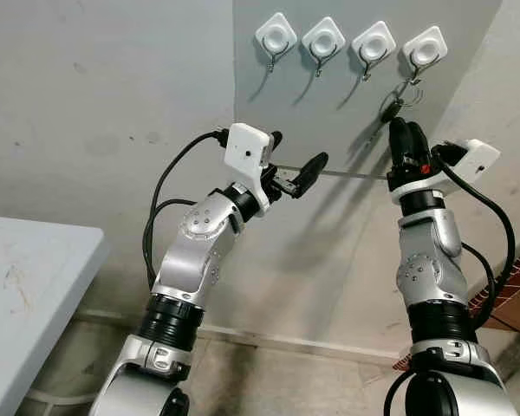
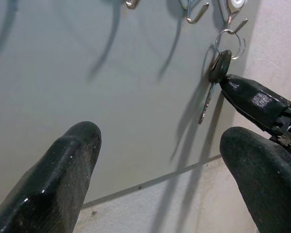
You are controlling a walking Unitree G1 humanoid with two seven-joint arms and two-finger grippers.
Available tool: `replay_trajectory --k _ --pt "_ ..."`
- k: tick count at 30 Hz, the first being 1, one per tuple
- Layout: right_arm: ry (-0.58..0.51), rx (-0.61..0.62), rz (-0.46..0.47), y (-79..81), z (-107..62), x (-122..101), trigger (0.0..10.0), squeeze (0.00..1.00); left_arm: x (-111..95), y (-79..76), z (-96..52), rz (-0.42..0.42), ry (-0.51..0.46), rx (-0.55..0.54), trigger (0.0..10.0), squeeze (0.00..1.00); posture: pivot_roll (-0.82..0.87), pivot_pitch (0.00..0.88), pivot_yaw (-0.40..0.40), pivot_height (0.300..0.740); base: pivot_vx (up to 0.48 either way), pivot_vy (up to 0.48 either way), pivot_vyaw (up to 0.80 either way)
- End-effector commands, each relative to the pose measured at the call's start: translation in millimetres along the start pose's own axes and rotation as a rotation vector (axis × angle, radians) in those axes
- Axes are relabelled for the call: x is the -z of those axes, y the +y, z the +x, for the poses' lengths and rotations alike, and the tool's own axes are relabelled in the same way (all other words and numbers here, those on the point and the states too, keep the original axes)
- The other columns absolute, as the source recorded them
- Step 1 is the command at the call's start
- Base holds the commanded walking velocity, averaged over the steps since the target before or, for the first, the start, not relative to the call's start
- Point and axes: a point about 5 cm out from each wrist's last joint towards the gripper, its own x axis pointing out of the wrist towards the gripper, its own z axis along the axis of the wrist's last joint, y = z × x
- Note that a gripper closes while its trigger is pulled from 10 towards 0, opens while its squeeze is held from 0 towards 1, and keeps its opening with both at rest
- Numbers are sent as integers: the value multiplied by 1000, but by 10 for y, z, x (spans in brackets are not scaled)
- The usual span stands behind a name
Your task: Hang keys on a hook
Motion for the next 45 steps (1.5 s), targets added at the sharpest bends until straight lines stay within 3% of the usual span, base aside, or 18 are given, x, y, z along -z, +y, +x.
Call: replay_trajectory --k 1,5,6,8,9,12,16,20,21,25,27,28,35,37,40,42,45 --pt "5 -21 -16 39 3 9 10000 1000 -30 15 -10 8 -19 -24 10000 0 -18 17 -21 740 0 0 0" --pt "34 -25 -53 23 -79 74 10000 1000 25 62 -52 -29 -21 -85 10000 0 -15 19 -23 740 0 0 0" --pt "59 -29 -86 15 -168 138 10000 584 94 103 -104 -73 -19 -138 10000 0 -14 21 -25 740 0 0 0" --pt "68 -31 -101 12 -208 164 10000 584 128 119 -129 -91 -14 -159 10000 0 -14 21 -25 740 0 0 0" --pt "74 -28 -112 8 -226 177 10000 0 148 123 -142 -95 -9 -165 10000 0 -14 21 -25 740 0 0 0" --pt "94 -20 -123 -5 -303 229 10000 0 224 146 -198 -112 5 -191 10000 0 -16 22 -28 740 0 0 0" --pt "179 10 -150 -49 -653 434 10000 0 552 220 -473 -140 78 -290 10000 0 -22 21 -27 740 0 0 0" --pt "239 53 -187 -122 -878 548 10000 0 782 280 -686 -139 135 -360 10000 0 -25 19 -26 740 0 0 0" --pt "276 87 -211 -187 -1013 619 10000 0 926 321 -815 -161 167 -404 10000 0 -25 17 -29 740 0 0 0" --pt "326 128 -231 -262 -1161 716 10000 0 1091 373 -946 -198 207 -446 10000 0 -27 12 -28 740 0 0 0" --pt "369 161 -249 -318 -1281 794 10000 0 1213 420 -1060 -182 253 -487 10000 0 -28 7 -28 740 0 0 0" --pt "409 188 -259 -362 -1381 861 10000 0 1281 456 -1137 -211 270 -522 10000 0 -29 0 -26 740 0 0 0" --pt "430 193 -290 -323 -1508 920 10000 0 1253 472 -1133 -186 235 -510 10000 0 -24 0 -25 740 0 0 0" --pt "474 185 -314 -321 -1638 996 10000 0 1306 443 -1164 -171 239 -496 10000 0 -25 0 -25 740 0 0 0" --pt "585 215 -356 -427 -1890 1131 10000 0 1490 400 -1306 -168 315 -509 10000 0 -27 0 -23 740 0 0 0" --pt "606 228 -355 -451 -1934 1152 10000 0 1530 393 -1342 -162 335 -513 10000 0 -27 0 -23 740 0 0 0" --pt "720 261 -384 -563 -2136 1237 10000 0 1724 345 -1514 -162 448 -536 10000 0 -26 0 -27 740 0 0 0"
